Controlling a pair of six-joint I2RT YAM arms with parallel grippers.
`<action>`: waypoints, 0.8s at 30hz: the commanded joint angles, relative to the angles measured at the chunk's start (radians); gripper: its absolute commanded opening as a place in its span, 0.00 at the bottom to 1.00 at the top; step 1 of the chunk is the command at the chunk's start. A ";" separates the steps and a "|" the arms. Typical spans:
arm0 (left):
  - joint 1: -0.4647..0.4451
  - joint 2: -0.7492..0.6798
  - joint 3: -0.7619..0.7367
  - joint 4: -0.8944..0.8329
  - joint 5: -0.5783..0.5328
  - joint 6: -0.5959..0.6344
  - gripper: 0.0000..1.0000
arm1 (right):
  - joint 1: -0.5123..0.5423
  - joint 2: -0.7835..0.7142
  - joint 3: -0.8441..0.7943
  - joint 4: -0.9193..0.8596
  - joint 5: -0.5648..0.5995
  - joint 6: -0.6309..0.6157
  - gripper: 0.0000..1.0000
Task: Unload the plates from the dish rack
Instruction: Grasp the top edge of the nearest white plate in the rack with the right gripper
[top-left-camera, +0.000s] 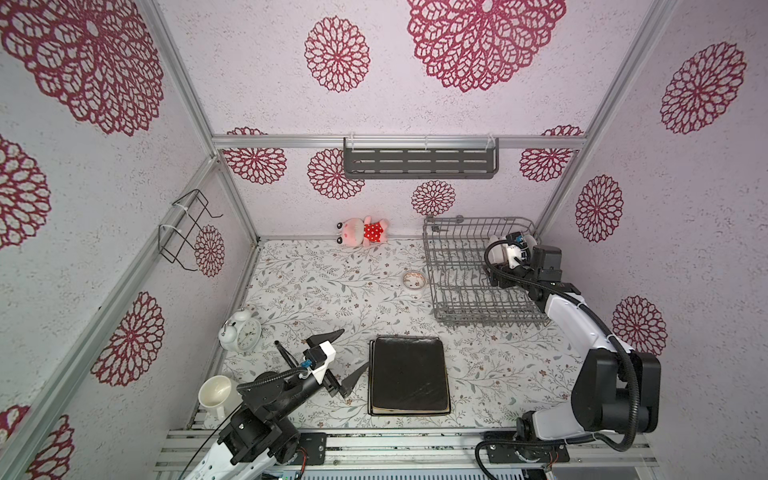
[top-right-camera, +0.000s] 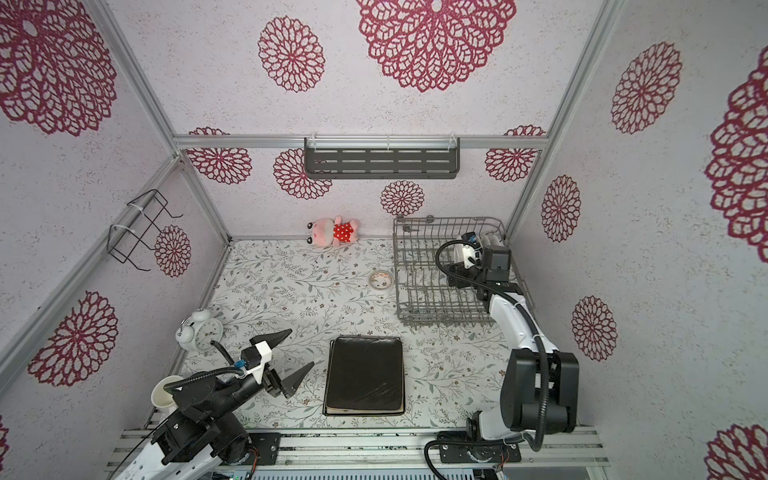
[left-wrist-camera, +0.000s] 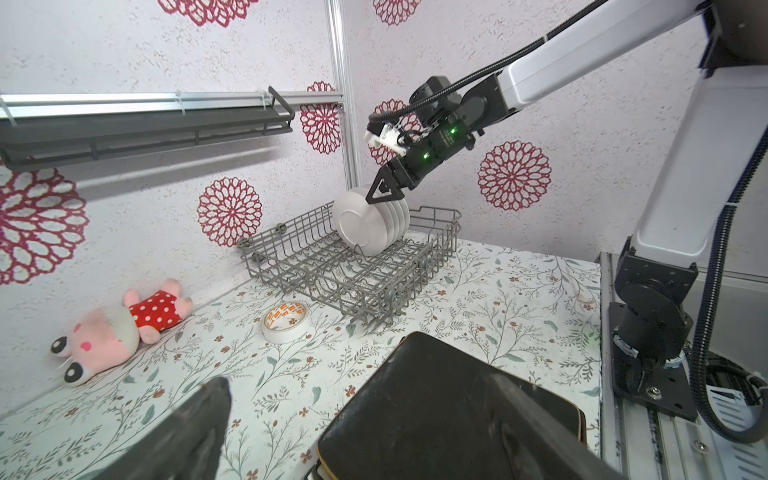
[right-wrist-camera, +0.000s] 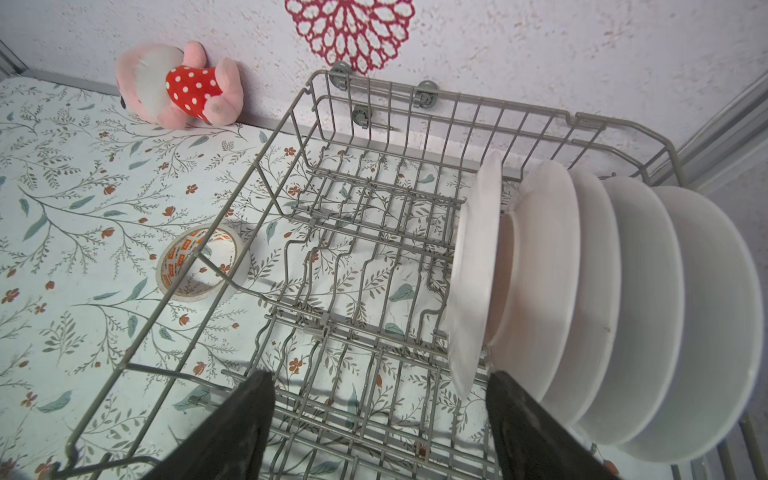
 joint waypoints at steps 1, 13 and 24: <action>-0.016 -0.027 -0.007 0.002 0.049 0.022 0.97 | -0.008 0.029 0.034 0.011 -0.021 -0.034 0.80; -0.036 -0.053 -0.012 -0.008 0.081 0.038 0.97 | -0.015 0.119 0.037 0.080 0.039 -0.060 0.77; -0.043 -0.036 -0.012 -0.015 0.069 0.057 0.97 | -0.028 0.182 0.051 0.116 0.065 -0.103 0.71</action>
